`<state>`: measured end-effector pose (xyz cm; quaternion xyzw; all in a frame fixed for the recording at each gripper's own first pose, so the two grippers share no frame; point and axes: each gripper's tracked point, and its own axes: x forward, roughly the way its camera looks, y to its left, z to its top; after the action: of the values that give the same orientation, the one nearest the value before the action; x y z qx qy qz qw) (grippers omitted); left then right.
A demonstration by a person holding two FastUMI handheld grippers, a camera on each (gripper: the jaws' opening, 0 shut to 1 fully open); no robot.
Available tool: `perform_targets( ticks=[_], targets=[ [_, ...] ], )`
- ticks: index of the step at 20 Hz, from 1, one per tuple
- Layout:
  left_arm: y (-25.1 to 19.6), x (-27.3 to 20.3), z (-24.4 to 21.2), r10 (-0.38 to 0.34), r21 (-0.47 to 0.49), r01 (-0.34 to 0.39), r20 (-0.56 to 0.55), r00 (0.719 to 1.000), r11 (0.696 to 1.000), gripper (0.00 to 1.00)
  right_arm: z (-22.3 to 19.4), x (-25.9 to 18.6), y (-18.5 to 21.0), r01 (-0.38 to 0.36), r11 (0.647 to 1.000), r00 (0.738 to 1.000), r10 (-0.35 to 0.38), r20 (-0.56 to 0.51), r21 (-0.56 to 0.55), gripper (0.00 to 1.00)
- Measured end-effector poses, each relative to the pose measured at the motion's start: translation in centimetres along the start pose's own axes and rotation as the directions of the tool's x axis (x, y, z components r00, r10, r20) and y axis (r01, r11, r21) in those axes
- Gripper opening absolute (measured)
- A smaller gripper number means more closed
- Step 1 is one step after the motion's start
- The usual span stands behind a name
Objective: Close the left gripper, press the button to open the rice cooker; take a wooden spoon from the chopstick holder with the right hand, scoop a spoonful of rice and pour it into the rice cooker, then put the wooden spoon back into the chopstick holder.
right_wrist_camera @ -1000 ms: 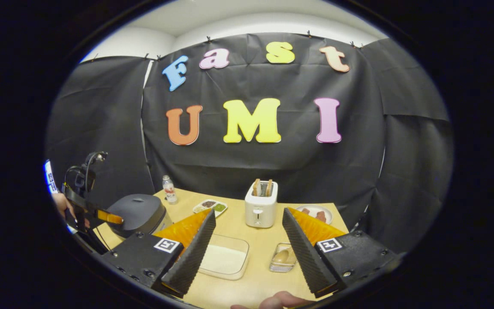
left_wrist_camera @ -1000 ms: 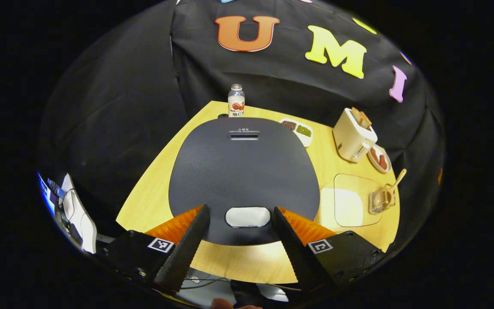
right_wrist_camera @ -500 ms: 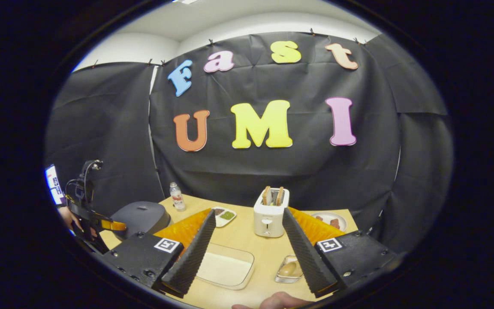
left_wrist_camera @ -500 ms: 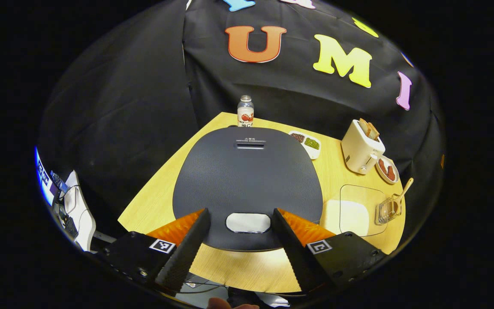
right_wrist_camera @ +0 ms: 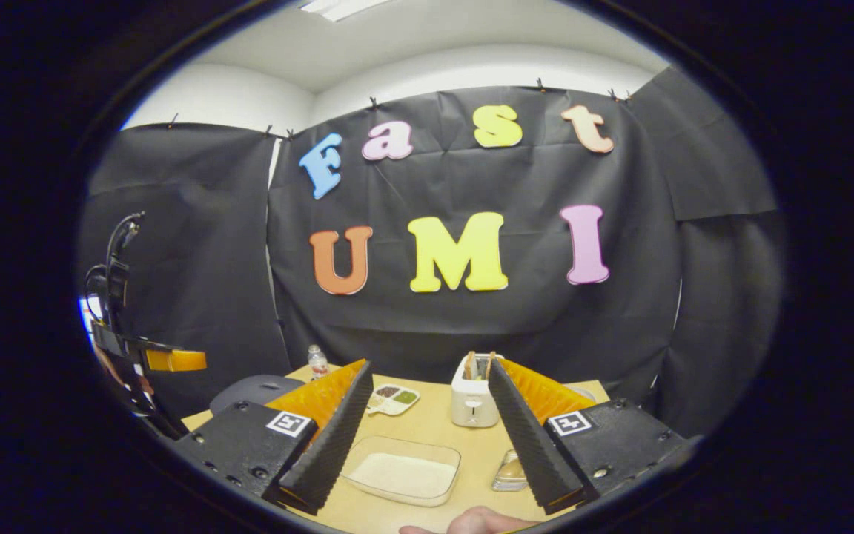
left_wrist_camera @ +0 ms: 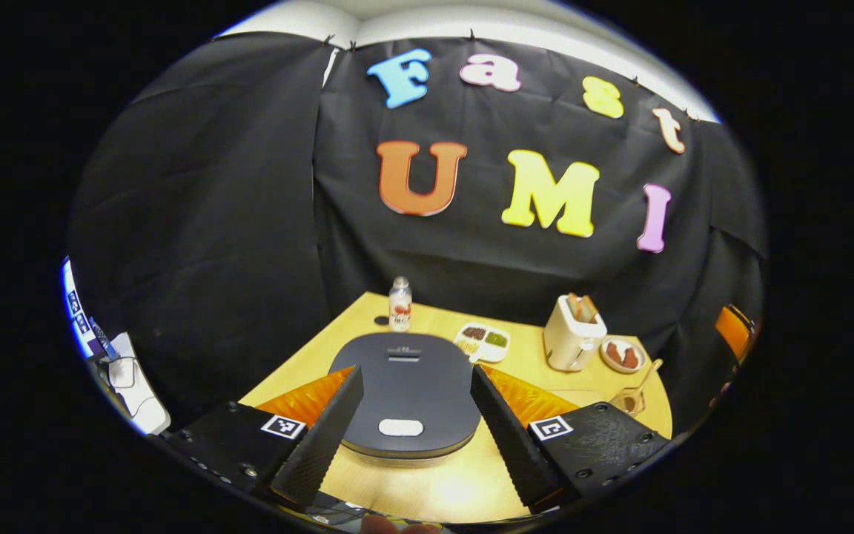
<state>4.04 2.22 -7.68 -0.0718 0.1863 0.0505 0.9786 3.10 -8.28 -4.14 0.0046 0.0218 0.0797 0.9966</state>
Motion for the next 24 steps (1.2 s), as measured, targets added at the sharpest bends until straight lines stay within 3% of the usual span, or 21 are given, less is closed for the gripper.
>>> perform_targets(
  ticks=[6, 13, 18, 24],
  targets=[
    [-1.8, -6.8, 2.3, -0.088, 0.007, 0.088, 0.181, 0.980, 0.996, 0.94, 3.4, -7.5, 2.2, 0.085, 0.996, 0.994, -0.082, 0.078, -0.036, 0.99],
    [-4.3, -12.6, 0.5, -0.165, 0.071, 0.151, 0.277, 0.947, 0.986, 0.94, 2.2, -14.5, 4.2, 0.158, 0.987, 0.984, -0.153, 0.096, -0.043, 1.00],
    [-6.1, -13.7, -1.6, -0.191, 0.114, 0.166, 0.267, 0.944, 0.979, 0.94, 0.4, -16.7, 3.9, 0.192, 0.980, 0.980, -0.189, 0.071, -0.048, 1.00],
    [-6.8, -13.9, -1.4, -0.191, 0.110, 0.167, 0.272, 0.943, 0.980, 0.94, -0.1, -16.3, 2.7, 0.217, 0.975, 0.975, -0.216, 0.052, -0.034, 1.00]
  ],
)
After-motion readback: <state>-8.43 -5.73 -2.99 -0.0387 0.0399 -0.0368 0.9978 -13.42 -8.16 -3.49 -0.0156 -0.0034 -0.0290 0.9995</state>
